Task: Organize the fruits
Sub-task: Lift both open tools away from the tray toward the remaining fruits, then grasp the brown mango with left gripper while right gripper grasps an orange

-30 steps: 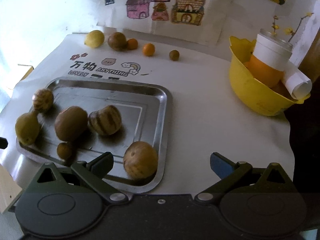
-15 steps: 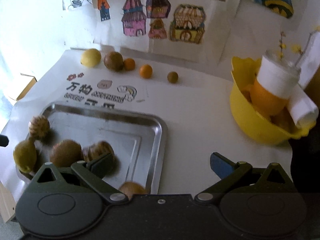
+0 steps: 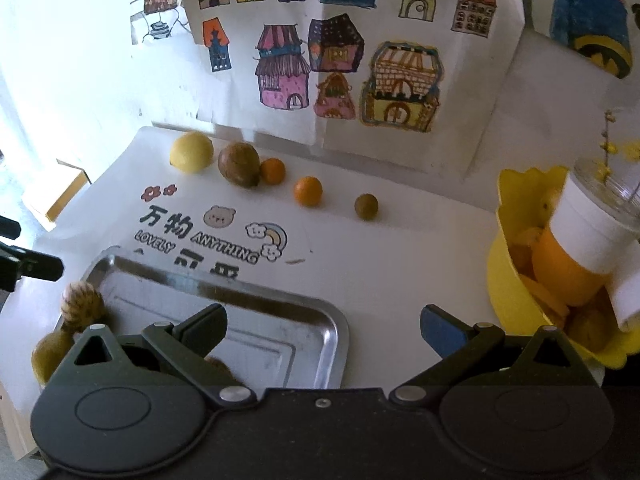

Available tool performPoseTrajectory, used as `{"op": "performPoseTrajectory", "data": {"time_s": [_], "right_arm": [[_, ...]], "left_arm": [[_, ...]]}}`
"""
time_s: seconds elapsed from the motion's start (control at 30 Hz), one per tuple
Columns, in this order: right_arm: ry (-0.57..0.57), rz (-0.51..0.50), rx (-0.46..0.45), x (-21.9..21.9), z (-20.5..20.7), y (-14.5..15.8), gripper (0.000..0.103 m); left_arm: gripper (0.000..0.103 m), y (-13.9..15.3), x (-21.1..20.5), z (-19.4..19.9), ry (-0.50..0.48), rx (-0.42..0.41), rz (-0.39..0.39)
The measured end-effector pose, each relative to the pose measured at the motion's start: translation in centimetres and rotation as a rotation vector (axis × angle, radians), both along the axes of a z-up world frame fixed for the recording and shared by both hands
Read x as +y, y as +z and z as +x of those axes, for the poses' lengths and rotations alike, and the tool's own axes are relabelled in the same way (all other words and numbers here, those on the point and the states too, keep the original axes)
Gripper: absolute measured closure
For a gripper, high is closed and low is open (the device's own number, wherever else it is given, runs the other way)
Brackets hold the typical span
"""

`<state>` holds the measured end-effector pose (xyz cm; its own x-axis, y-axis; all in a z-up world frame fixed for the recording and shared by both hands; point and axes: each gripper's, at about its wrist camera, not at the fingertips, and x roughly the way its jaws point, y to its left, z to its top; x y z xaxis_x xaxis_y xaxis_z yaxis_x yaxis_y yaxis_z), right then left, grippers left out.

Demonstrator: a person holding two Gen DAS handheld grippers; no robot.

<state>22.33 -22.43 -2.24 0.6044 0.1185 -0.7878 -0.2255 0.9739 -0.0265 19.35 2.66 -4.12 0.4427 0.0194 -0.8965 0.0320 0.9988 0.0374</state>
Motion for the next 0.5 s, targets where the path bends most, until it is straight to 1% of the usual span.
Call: {"op": "performPoseTrajectory", "data": {"time_s": [0.37,0.5], "right_arm": [[0.026,0.018,0.019,0.0,3.6,-1.5,0.001],[0.037,0.014,0.023,-0.2,5.0,-2.2,0.001]], "left_arm": [[0.000,-1.2,-1.9,5.0,0.031,0.005,-0.017],[0.000,-1.7,-2.6,6.8,0.044,0.010,-0.038]]}}
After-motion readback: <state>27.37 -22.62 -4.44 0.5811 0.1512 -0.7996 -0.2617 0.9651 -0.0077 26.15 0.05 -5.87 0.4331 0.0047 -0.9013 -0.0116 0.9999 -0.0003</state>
